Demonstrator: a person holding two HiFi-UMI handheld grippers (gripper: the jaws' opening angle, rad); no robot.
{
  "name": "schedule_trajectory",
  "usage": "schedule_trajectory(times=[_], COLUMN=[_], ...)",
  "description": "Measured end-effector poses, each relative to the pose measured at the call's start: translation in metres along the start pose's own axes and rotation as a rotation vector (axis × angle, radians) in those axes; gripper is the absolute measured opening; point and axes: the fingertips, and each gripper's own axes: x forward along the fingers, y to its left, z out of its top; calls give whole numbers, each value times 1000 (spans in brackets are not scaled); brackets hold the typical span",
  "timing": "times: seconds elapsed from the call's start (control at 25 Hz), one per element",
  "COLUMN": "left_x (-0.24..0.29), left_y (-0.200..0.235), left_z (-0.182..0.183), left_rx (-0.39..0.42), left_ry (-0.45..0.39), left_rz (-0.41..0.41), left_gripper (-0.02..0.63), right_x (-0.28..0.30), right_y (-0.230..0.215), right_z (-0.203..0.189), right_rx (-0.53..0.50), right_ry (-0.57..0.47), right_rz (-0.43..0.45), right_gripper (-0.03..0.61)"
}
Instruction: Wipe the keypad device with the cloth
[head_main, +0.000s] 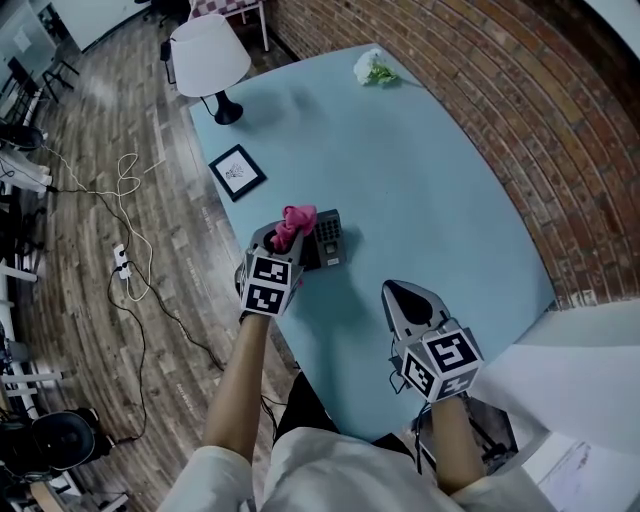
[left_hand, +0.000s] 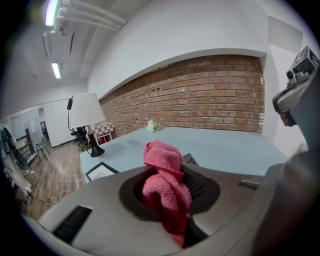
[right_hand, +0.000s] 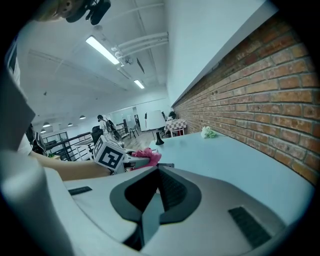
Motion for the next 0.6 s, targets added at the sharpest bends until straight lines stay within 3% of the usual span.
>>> schedule_trajectory(times=[0.6], left_x=[12], left_y=[-16], left_z=[-23], left_rx=[23], left_ry=[44], left_rz=[-34], left_gripper=[100], right_x=[8], right_y=[3], right_z=[-7], right_rx=[-3], right_ry=[21], right_rz=[9], right_gripper=[17])
